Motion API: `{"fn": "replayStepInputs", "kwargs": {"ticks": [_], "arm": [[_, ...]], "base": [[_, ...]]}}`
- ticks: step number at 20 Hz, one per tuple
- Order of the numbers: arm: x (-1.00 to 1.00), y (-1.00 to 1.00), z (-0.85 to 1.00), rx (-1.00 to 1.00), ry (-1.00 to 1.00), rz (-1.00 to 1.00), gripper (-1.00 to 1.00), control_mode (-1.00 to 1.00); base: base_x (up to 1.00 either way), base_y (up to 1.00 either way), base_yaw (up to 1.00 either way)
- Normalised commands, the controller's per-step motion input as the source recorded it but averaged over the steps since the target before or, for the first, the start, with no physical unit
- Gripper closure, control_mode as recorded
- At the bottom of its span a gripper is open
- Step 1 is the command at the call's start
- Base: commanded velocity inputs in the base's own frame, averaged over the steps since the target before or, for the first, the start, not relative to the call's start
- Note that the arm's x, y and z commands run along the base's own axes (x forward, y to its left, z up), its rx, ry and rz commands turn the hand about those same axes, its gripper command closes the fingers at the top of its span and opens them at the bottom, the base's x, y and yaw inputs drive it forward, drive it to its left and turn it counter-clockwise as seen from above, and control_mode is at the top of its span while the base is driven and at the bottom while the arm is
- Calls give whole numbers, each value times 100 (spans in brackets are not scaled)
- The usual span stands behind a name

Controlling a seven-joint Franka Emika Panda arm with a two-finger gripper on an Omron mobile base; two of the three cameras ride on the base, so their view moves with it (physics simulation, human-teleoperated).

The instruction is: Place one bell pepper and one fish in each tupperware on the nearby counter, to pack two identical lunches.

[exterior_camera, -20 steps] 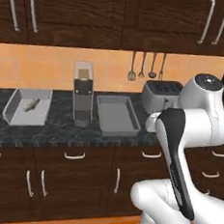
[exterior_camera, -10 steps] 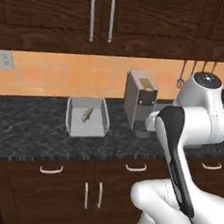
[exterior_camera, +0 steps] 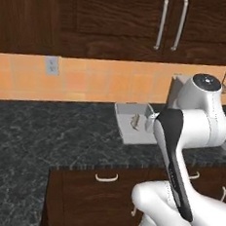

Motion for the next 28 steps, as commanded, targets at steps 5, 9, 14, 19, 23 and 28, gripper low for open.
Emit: {"fn": "replayStepInputs", "kwargs": {"ticks": [5, 9, 14, 19, 23, 28], "arm": [[0, 0, 0, 0, 0, 0, 100, 100], [0, 0, 0, 0, 0, 0, 100, 100], [0, 0, 0, 0, 0, 0, 100, 100], [0, 0, 0, 0, 0, 0, 100, 100], [0, 0, 0, 0, 0, 0, 100, 100], [46, 6, -43, 0, -1, 0, 100, -100]], "base": [[40, 0, -8], [50, 14, -4], [58, 31, 0], [44, 19, 0], [36, 7, 0], [0, 0, 0]]}}
